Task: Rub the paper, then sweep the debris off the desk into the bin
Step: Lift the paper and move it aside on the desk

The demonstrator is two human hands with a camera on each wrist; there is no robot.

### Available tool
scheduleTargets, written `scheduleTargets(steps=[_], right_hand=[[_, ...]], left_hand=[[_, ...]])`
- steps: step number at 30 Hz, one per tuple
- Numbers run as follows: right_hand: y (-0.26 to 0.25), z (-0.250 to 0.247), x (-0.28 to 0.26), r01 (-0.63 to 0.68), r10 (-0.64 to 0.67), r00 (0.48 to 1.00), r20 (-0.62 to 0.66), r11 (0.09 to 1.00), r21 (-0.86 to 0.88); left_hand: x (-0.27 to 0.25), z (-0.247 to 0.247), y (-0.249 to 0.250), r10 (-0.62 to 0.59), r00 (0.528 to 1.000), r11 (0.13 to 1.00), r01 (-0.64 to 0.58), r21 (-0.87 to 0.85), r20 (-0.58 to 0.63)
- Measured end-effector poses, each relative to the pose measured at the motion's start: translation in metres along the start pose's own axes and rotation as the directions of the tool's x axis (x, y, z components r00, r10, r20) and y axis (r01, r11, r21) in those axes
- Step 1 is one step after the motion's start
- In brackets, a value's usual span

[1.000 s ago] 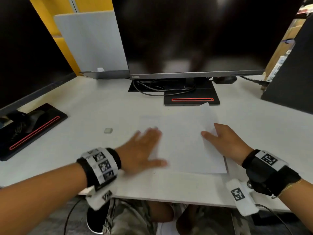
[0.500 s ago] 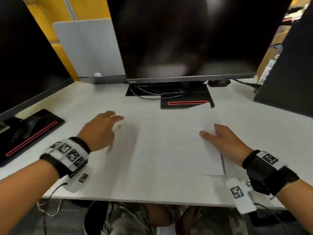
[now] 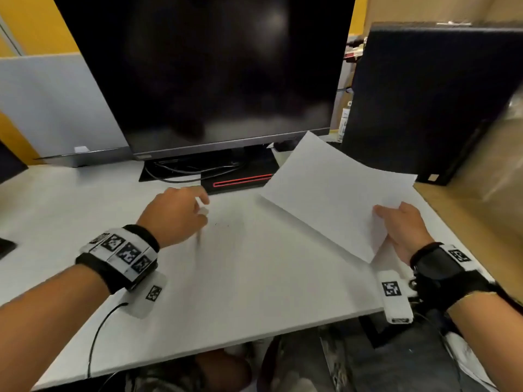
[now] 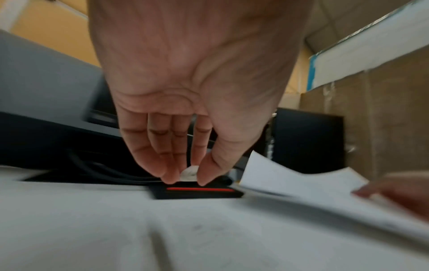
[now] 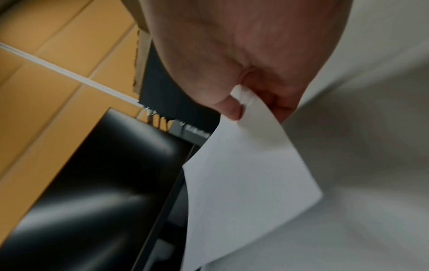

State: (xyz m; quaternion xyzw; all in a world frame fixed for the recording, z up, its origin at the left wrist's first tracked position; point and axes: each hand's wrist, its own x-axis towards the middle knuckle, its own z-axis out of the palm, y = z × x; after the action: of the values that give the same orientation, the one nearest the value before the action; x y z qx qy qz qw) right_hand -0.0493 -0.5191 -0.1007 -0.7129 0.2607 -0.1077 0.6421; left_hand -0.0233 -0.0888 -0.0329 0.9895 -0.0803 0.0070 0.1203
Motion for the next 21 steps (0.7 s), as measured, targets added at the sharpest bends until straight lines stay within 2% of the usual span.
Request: scheduleTargets(steps=[3, 5, 8, 11, 15, 17, 19, 21], right_hand=[[0.013, -0.011, 0.001, -0.094, 0.096, 0.991, -0.094, 0.995, 0.032], [0.017, -0.014, -0.001, -0.116, 0.124, 0.984, -0.13, 0.991, 0.065], [0.02, -0.018, -0.004, -0.128, 0.149, 0.968, -0.202, 0.985, 0.112], [0.025, -0.022, -0.004, -0.152, 0.192, 0.953, -0.233, 0.972, 0.177], [0.027, -0.031, -0.008, -0.164, 0.21, 0.948, -0.241, 0.966, 0.198], [0.019, -0.034, -0.016, -0.183, 0.217, 0.943, -0.254, 0.971, 0.152], [0.004, -0.034, -0.032, -0.157, 0.126, 0.947, -0.297, 0.984, -0.084], [-0.011, -0.024, -0.057, -0.019, -0.066, 0.966, -0.252, 0.947, -0.32]], left_hand=[[0.029, 0.016, 0.073, 0.165, 0.986, 0.981, -0.165, -0.105, -0.003], [0.046, 0.031, 0.121, 0.235, 0.972, 0.965, -0.231, -0.121, 0.02], [0.061, 0.054, 0.184, 0.276, 0.958, 0.956, -0.265, -0.123, 0.083], [0.069, 0.08, 0.221, 0.308, 0.941, 0.951, -0.302, -0.066, 0.141], [0.07, 0.094, 0.235, 0.328, 0.93, 0.941, -0.337, 0.034, 0.166], [0.064, 0.081, 0.226, 0.338, 0.927, 0.939, -0.344, 0.004, 0.164], [0.046, 0.061, 0.21, 0.371, 0.925, 0.928, -0.366, -0.063, 0.085], [0.013, 0.04, 0.184, 0.375, 0.927, 0.919, -0.373, -0.127, -0.01]])
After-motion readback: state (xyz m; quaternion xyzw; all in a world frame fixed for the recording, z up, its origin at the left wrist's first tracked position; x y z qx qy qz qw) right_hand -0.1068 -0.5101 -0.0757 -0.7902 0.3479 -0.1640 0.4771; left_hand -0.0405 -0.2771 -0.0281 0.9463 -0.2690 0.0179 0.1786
